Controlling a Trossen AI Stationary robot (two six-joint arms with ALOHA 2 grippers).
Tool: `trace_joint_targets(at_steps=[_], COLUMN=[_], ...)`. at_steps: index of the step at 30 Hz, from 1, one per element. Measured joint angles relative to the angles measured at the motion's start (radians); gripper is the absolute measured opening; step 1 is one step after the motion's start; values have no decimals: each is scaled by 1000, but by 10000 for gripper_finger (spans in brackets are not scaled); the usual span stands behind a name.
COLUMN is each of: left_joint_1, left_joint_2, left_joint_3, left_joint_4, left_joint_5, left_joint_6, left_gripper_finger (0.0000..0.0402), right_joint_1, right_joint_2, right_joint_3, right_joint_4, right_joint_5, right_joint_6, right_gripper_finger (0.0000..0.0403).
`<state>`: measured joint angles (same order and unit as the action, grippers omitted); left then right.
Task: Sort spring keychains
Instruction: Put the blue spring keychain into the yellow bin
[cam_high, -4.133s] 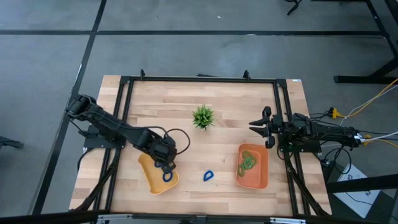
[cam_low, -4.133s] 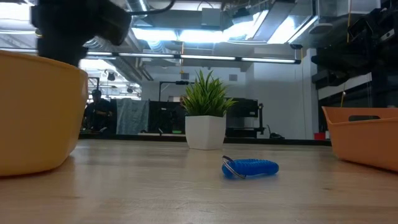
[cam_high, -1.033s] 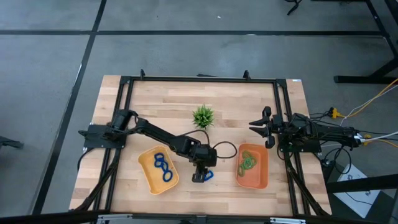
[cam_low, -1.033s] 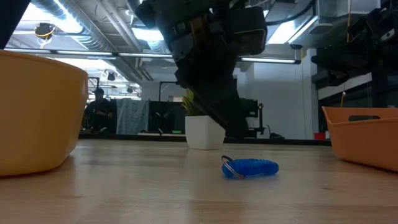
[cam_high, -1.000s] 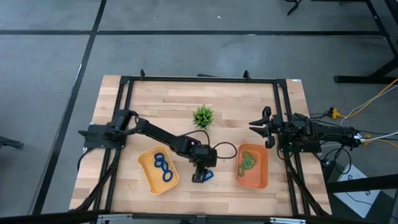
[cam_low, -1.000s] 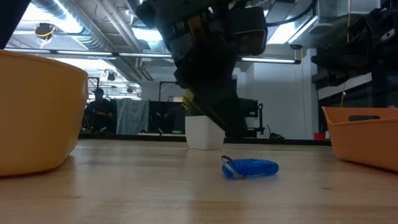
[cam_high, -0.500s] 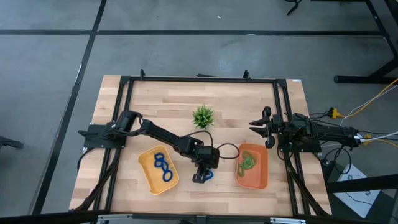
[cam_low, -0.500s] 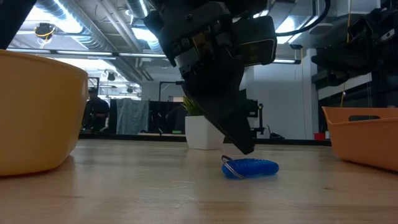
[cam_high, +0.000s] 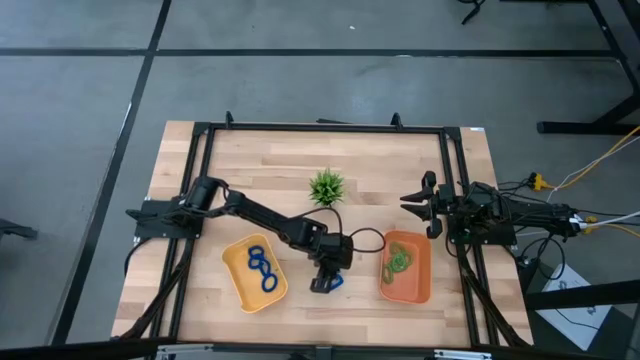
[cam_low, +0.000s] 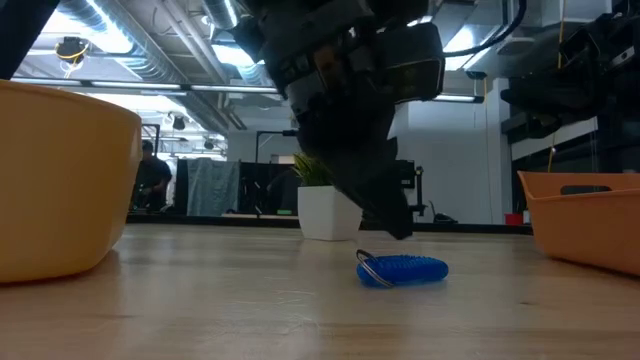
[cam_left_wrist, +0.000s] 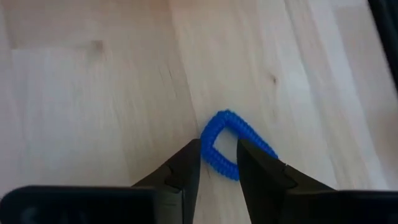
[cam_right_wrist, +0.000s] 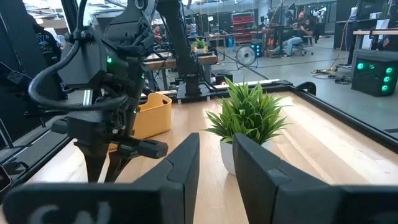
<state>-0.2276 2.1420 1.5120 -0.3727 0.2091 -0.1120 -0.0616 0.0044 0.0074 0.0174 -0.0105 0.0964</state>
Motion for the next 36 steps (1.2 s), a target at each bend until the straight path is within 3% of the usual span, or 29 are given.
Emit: trace_joint_targets(at_steps=[10,16,23,36], left_joint_1=[3,7,32,47], left_joint_2=[6,26,72,72], left_joint_3=[0,1,0,0], left_joint_4=[7,62,106,57], left_joint_5=[165,201,308,272], left_joint_6=[-111,-111,-112,-87], left_gripper_finger=[44,9,4,3], right_joint_1=[0,0,0,0], right_joint_2=[0,0,0,0], right_joint_3=[0,0,0,0], right_joint_4=[0,0,0,0], right_joint_5=[0,0,0,0], right_joint_6=[0,0,0,0], right_gripper_finger=[97,97,97,97])
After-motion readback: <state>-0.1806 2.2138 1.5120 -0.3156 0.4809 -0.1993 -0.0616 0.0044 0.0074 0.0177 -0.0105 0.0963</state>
